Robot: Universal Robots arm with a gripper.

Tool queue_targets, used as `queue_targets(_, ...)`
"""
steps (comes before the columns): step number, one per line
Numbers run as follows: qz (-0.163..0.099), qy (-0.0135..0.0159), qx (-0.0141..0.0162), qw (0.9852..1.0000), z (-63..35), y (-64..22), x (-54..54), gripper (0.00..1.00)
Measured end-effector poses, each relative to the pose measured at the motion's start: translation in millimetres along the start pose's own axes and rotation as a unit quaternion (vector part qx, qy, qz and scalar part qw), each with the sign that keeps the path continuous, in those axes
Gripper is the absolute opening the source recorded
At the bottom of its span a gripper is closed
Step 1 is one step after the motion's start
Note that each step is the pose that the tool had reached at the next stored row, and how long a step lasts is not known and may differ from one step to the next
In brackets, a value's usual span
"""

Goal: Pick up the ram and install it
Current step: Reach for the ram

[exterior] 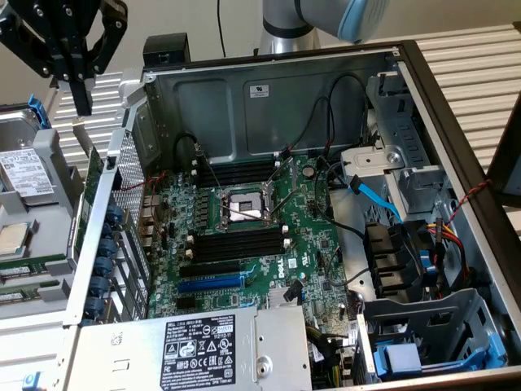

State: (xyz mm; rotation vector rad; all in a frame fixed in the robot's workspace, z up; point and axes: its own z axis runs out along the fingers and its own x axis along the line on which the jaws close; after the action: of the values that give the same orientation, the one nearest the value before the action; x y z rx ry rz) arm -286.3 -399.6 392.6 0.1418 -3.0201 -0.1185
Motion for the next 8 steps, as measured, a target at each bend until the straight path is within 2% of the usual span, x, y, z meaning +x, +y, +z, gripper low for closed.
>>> queue_targets(6,-0.003,-0.0005,0.0003,1.0,2.3,1.1,16.8,0.11)
queue_targets(8,-0.004,-0.0036,0.0004,1.0,3.2,1.2,20.2,0.11)
